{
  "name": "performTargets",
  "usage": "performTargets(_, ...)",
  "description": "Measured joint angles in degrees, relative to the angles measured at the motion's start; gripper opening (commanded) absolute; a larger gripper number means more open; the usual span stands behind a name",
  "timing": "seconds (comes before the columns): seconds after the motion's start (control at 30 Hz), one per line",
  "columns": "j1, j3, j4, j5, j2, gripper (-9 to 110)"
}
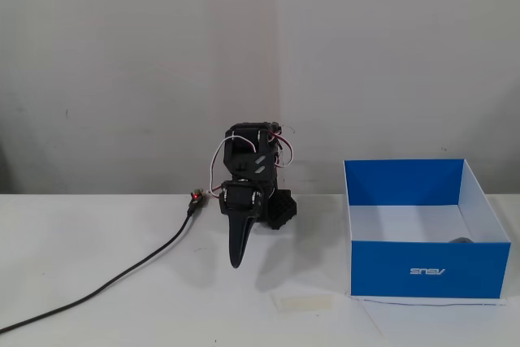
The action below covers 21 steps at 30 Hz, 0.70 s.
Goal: Pick the gray block and keep it in the box.
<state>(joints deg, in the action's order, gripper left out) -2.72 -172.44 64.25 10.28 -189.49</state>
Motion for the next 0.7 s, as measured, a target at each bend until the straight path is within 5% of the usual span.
performTargets(0.7,1.8,-1.4,0.0,0.0,0.0,0)
